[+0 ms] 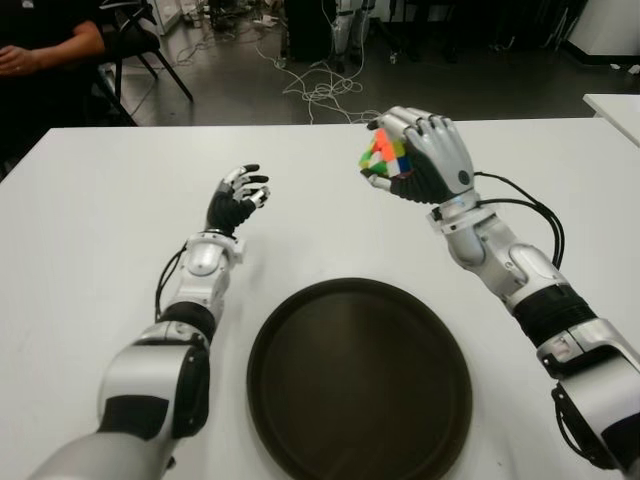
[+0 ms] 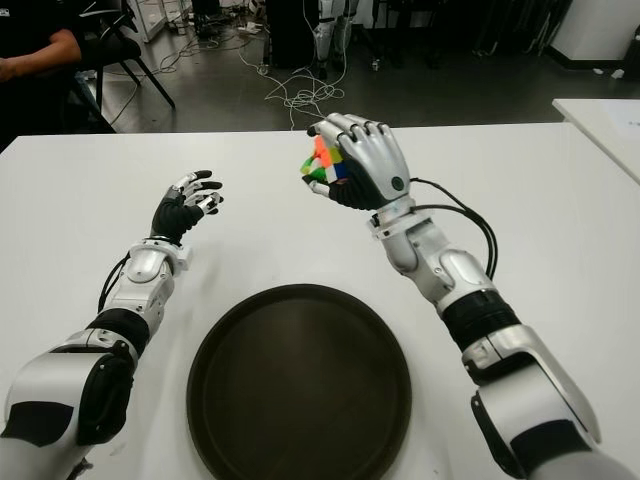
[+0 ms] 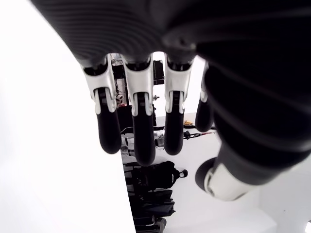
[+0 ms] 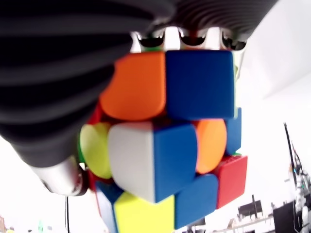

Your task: Pick up the Rubik's Cube and put it in the plate

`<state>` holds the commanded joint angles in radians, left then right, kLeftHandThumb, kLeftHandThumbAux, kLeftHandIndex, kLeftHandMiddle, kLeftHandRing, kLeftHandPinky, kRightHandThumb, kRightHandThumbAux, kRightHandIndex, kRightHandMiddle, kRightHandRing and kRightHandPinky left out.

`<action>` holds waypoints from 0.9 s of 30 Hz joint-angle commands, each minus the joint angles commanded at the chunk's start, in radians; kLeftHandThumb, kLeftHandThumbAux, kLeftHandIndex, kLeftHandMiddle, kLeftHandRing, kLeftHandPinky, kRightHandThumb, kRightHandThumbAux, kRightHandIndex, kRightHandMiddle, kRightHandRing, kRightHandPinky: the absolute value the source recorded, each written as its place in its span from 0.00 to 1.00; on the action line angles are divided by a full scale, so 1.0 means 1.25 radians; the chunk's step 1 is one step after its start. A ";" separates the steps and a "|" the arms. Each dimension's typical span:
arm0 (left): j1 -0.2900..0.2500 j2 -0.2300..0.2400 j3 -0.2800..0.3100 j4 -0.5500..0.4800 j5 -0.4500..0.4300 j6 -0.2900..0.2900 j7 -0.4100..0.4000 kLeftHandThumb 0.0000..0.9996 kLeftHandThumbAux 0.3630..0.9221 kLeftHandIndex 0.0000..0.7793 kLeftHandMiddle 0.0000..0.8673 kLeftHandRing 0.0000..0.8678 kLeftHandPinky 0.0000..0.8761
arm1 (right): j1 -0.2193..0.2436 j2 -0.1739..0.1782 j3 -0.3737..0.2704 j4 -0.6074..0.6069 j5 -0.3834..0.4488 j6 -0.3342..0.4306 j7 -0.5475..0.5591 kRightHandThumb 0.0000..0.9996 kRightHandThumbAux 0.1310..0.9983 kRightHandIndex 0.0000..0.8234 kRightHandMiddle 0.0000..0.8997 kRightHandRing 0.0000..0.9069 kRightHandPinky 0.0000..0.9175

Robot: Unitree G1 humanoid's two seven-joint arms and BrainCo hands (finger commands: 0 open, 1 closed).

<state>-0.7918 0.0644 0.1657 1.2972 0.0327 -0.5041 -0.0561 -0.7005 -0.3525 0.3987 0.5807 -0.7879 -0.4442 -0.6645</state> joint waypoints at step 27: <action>0.000 0.006 0.007 0.000 -0.004 0.004 -0.005 0.33 0.74 0.26 0.34 0.37 0.38 | 0.272 -0.071 0.053 -0.139 0.055 -0.158 0.289 0.83 0.65 0.46 0.63 0.76 0.80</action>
<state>-0.7919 0.0722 0.1746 1.2977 0.0273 -0.4986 -0.0620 -0.3610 -0.4407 0.4645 0.4070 -0.7186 -0.6413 -0.3037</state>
